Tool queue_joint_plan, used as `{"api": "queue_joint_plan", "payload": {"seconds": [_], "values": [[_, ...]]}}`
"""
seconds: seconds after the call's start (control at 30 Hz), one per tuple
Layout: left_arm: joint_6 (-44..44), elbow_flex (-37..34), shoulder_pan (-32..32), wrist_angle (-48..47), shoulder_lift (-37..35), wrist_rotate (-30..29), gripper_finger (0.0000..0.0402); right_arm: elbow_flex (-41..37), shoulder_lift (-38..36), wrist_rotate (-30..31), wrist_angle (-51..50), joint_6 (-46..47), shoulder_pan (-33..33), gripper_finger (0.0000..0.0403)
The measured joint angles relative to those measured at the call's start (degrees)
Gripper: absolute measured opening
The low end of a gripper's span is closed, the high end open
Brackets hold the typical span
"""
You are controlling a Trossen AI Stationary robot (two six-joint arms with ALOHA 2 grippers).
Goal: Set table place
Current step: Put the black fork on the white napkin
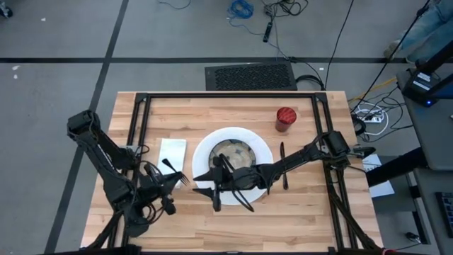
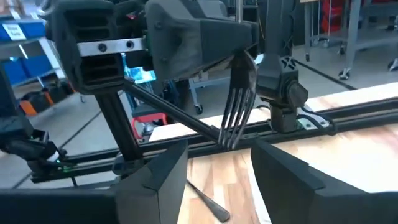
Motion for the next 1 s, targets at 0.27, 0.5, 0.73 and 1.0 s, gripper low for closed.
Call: {"api": "queue_joint_plan", "payload": {"seconds": [0.27, 0.5, 0.73, 1.0], "values": [[11.6, 0.0, 2.4, 12.5, 0.6, 0.1, 0.0000, 0.0, 0.0, 0.0, 0.0, 4.0, 0.1, 0.0167], [31.2, 0.0, 2.4, 28.6, 0.9, 5.9, 0.0000, 0.0, 0.0, -0.3, 0.0, 5.1, 0.9, 0.0167], [48.9, 0.0, 4.7, 44.0, 3.2, 15.5, 0.0000, 0.0, 0.0, -5.9, 1.4, 4.6, 2.3, 0.0167], [58.3, 0.0, 6.4, 53.9, 6.1, 23.3, 0.0000, 0.0, -0.1, -5.6, 2.2, 3.9, 4.1, 0.0142]]}}
